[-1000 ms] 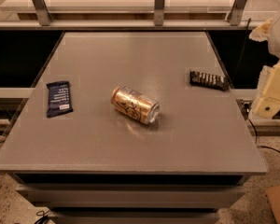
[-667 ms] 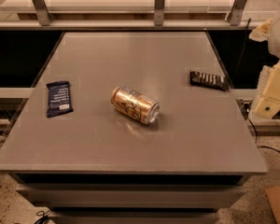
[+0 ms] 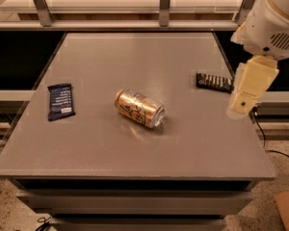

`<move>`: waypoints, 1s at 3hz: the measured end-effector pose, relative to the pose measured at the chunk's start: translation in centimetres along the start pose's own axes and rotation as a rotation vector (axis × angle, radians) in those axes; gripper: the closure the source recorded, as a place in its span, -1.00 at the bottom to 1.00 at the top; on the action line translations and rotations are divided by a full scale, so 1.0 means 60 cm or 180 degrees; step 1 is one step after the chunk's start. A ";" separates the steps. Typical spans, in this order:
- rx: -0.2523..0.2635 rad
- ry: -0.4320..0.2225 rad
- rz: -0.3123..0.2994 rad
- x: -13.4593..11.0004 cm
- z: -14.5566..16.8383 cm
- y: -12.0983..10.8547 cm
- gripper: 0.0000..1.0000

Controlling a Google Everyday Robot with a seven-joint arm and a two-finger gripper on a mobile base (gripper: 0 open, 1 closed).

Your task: Place orange can upright

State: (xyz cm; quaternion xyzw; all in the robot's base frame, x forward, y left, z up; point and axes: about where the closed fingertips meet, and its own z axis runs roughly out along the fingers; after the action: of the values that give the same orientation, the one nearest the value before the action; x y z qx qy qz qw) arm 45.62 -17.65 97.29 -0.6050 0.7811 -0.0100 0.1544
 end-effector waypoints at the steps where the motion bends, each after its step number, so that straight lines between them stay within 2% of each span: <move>1: -0.0078 0.0068 0.0020 -0.051 0.029 0.003 -1.00; 2: -0.0047 0.0198 0.0185 -0.092 0.059 0.006 -1.00; 3: -0.0011 0.0203 0.0386 -0.098 0.061 0.004 -1.00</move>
Offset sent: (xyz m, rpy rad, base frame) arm 0.0256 0.0894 -0.0439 -0.0825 0.0870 -0.2161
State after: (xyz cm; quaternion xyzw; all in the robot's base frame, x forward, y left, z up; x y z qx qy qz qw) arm 47.61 -11.37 95.13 -0.5562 0.8208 -0.0186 0.1288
